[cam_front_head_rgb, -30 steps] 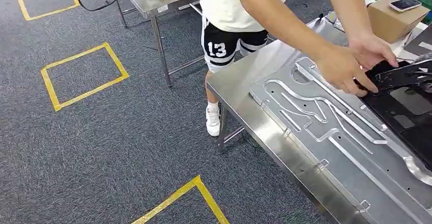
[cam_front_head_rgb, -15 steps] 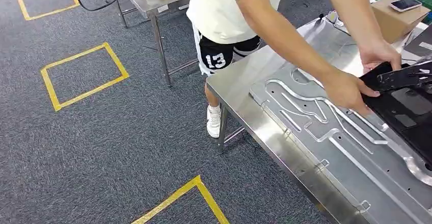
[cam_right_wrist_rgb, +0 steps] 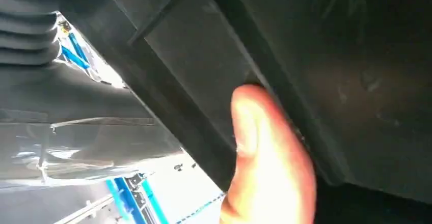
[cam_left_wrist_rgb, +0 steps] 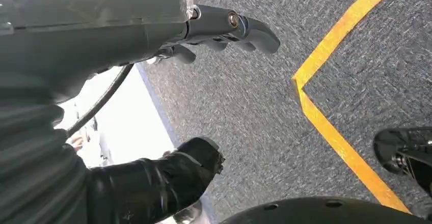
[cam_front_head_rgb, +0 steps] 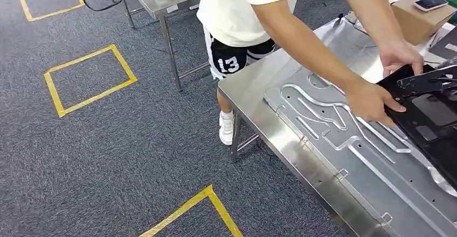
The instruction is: Take the parts from the cabinet and place them on the table.
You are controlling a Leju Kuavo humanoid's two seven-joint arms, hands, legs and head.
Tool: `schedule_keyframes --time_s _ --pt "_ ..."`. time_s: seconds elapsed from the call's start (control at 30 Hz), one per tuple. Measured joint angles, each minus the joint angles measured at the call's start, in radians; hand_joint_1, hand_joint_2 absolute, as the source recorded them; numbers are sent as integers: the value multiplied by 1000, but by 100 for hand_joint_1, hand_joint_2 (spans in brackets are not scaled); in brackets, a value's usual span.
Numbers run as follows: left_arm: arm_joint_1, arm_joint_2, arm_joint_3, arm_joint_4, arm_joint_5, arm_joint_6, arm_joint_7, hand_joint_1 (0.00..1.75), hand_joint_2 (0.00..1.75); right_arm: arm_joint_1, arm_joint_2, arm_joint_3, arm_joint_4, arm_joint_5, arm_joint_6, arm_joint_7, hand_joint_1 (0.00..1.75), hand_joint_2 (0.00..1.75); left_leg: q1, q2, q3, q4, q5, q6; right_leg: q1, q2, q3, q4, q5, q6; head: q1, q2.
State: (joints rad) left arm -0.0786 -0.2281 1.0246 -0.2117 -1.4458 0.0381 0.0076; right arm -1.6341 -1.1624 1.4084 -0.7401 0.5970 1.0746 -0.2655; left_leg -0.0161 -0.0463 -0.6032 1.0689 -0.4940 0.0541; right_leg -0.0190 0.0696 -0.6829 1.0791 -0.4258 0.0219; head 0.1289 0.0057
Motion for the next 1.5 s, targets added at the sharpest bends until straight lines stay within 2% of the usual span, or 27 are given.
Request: schedule_keyframes --time_s 0.7,1.5 --pt "0 0 0 0 0 0 0 0 175 6 -9 0 -10 1 12 -4 0 0 -4 0 1 -5 1 1 -5 0 -2 0 -1 0 0 0" --pt "0 0 0 0 0 -3 1 0 175 -7 -11 0 -11 8 13 -1 0 0 -4 0 3 -5 2 1 -4 0 1 -2 1 1 0 0"
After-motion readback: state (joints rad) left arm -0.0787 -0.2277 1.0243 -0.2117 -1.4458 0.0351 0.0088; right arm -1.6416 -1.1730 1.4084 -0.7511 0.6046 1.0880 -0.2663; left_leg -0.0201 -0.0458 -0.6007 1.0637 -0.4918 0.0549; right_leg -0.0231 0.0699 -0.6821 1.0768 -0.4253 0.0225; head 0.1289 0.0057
